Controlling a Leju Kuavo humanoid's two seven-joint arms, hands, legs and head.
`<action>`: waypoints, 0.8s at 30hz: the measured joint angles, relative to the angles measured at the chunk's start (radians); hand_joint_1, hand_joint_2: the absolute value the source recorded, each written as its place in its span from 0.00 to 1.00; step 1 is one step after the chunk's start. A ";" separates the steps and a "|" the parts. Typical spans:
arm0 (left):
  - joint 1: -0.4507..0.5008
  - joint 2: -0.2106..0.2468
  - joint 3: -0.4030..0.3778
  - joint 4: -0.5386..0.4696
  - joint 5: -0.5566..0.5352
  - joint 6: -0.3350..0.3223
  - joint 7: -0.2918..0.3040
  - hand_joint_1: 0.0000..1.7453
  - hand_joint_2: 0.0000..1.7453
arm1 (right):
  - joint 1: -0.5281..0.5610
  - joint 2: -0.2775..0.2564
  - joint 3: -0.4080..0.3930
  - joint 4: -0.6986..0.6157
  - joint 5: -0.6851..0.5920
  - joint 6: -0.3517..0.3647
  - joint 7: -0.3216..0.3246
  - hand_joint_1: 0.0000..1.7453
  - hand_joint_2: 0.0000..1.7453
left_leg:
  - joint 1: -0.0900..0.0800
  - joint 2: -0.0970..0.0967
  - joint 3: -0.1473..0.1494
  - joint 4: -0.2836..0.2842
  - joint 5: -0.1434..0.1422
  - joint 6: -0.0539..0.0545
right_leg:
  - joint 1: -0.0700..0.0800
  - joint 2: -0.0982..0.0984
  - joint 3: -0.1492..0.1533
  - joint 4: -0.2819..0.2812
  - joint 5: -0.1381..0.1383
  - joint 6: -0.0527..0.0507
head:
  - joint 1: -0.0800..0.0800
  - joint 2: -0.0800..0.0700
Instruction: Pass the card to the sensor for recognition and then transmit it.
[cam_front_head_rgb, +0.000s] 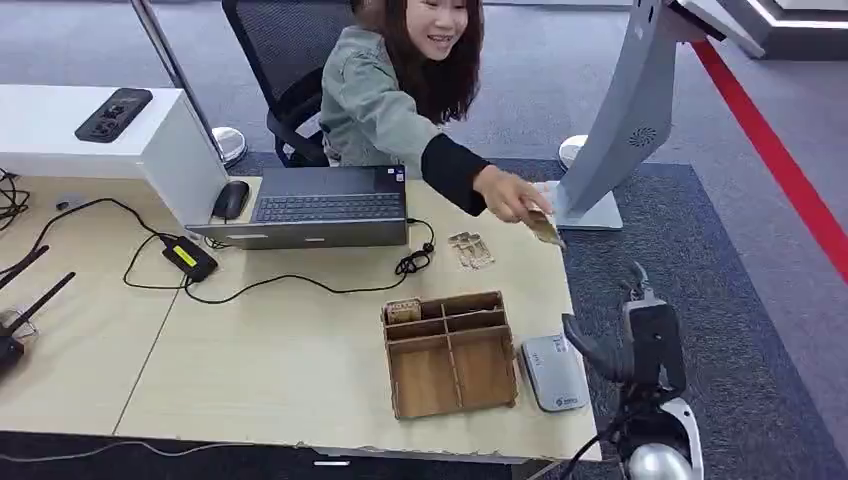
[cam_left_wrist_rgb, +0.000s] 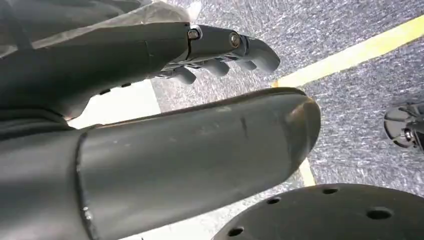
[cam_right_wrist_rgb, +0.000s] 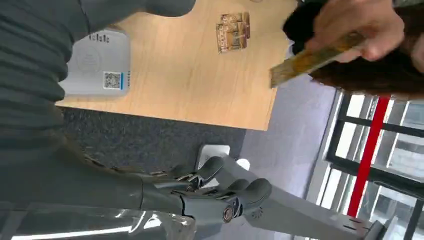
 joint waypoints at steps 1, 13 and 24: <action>0.000 0.000 0.000 0.000 -0.005 0.000 -0.005 0.00 0.00 | -0.015 -0.001 0.002 -0.003 0.015 0.011 0.019 0.00 1.00 | 0.000 0.000 0.000 0.000 0.000 0.000 | 0.000 0.000 0.000 0.000 0.000 0.000 | 0.000 0.000; 0.000 0.011 -0.001 0.000 -0.040 0.000 -0.035 0.00 0.00 | -0.163 -0.004 0.034 -0.017 0.103 0.103 0.137 0.01 1.00 | 0.000 0.000 0.000 0.000 0.000 0.000 | 0.000 0.000 0.000 0.000 0.000 0.000 | 0.000 0.000; 0.000 0.017 -0.001 0.000 -0.041 0.000 -0.035 0.00 0.00 | -0.181 0.006 0.065 0.003 0.091 0.095 0.136 0.04 1.00 | 0.000 0.000 0.000 0.000 0.000 0.000 | 0.000 0.000 0.000 0.000 0.000 0.000 | 0.000 0.000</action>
